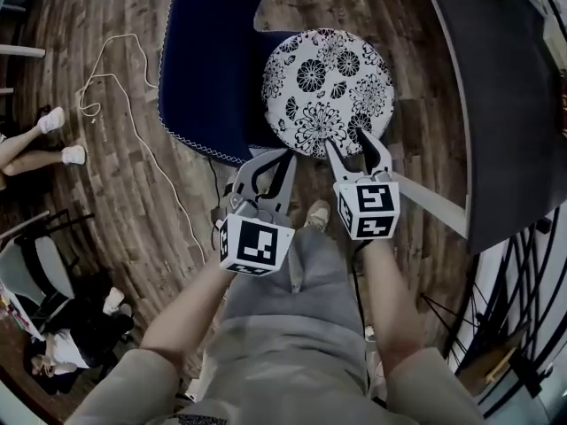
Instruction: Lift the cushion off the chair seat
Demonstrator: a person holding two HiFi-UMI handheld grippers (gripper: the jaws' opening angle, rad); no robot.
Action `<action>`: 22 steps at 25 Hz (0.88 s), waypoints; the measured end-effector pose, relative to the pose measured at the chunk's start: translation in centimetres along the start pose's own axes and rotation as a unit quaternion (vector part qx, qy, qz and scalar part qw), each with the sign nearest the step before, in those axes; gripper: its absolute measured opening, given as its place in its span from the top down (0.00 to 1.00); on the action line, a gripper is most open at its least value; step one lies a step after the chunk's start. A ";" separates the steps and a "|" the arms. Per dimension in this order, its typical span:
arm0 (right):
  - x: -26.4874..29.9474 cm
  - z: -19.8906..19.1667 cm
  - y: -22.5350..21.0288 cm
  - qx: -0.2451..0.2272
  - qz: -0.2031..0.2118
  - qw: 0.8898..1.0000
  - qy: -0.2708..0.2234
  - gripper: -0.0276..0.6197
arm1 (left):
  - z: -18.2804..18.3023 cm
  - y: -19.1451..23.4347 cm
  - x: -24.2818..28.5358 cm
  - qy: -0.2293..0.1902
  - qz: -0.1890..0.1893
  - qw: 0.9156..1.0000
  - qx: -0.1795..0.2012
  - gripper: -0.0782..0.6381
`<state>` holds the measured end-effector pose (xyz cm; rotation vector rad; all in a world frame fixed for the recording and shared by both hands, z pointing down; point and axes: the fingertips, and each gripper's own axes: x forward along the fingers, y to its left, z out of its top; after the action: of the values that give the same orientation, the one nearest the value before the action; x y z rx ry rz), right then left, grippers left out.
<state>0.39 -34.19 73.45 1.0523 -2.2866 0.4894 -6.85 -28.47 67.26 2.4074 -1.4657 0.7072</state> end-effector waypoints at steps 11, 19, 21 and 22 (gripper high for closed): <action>13.3 -16.4 -2.7 0.036 -0.013 0.995 0.093 0.56 | -14.1 -3.6 8.1 0.073 -0.002 0.996 -0.058 0.88; 17.0 -22.4 -3.7 0.005 -0.048 0.989 0.142 0.52 | -19.3 -3.7 11.0 0.104 -0.017 0.990 -0.098 0.88; 17.1 -22.4 -3.8 -0.001 -0.053 0.990 0.133 0.51 | -19.9 -3.5 11.2 0.110 -0.013 0.988 -0.110 0.88; 17.1 -22.4 -3.8 -0.004 -0.054 0.990 0.131 0.52 | -20.1 -3.4 11.2 0.113 -0.011 0.987 -0.115 0.88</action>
<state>1.96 -34.25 101.80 1.0362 -1.9889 0.5409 -5.21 -26.74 90.43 2.0931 -1.3463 0.7342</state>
